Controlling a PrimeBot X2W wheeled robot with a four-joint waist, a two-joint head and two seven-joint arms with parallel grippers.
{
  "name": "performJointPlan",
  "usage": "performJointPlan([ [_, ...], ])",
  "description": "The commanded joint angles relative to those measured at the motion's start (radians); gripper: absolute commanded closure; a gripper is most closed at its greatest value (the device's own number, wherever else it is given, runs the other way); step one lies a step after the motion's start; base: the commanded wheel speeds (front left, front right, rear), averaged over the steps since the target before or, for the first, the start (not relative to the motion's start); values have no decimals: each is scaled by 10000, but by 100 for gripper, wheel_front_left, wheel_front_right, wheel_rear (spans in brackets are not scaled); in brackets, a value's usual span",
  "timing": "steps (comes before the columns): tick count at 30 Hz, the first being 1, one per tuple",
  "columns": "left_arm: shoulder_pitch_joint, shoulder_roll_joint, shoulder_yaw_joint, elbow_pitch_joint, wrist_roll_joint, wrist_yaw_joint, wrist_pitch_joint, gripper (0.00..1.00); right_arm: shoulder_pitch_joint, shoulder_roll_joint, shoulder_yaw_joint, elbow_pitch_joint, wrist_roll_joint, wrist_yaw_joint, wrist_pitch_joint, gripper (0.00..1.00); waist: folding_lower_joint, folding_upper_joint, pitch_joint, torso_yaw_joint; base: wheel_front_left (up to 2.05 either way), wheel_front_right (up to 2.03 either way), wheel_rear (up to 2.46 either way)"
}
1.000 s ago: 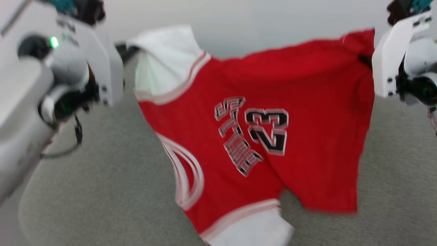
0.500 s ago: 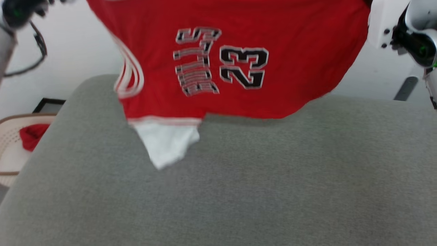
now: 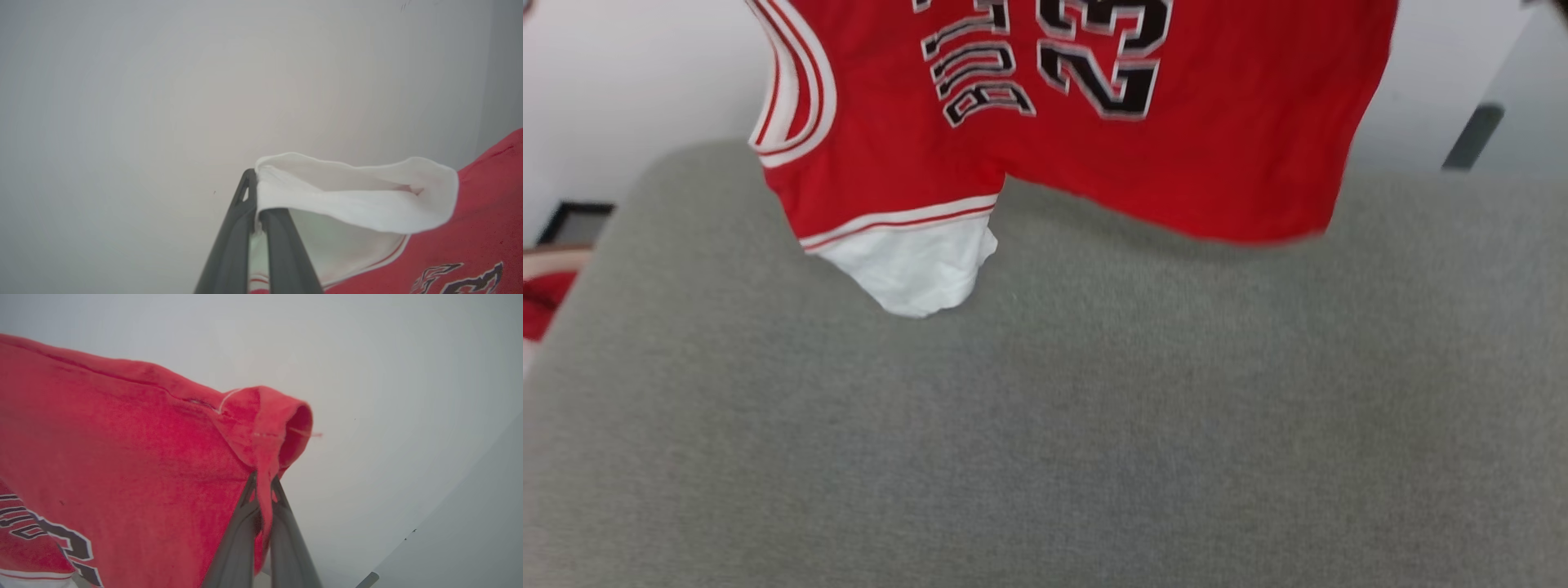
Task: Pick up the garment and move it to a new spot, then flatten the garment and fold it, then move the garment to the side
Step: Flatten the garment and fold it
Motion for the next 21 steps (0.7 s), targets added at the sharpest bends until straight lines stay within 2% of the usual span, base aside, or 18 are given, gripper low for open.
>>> performJointPlan([
  [1,-235,50,-25,8,60,-17,-195,100,-207,36,-78,49,-127,-14,-123,100,0,0,1096,-347,0,0,0],
  [6,-1207,83,-58,284,454,-17,-1231,100,-1079,136,-390,309,-1056,-12,-1168,100,0,0,2554,-688,0,0,0],
  [12,-2798,-163,-112,604,1067,-18,-2666,100,-2083,380,-1211,890,-2613,-14,-3205,100,0,0,4229,-1054,0,0,0],
  [16,-3753,-312,-346,558,1425,-12,-3624,100,-2554,522,-1926,1307,-3756,-14,-4463,100,0,0,5206,-1110,0,0,0],
  [21,-4427,-394,-637,308,1421,-10,-4256,100,-2919,628,-2921,1739,-5009,-14,-5540,100,0,0,6326,-980,0,0,0],
])
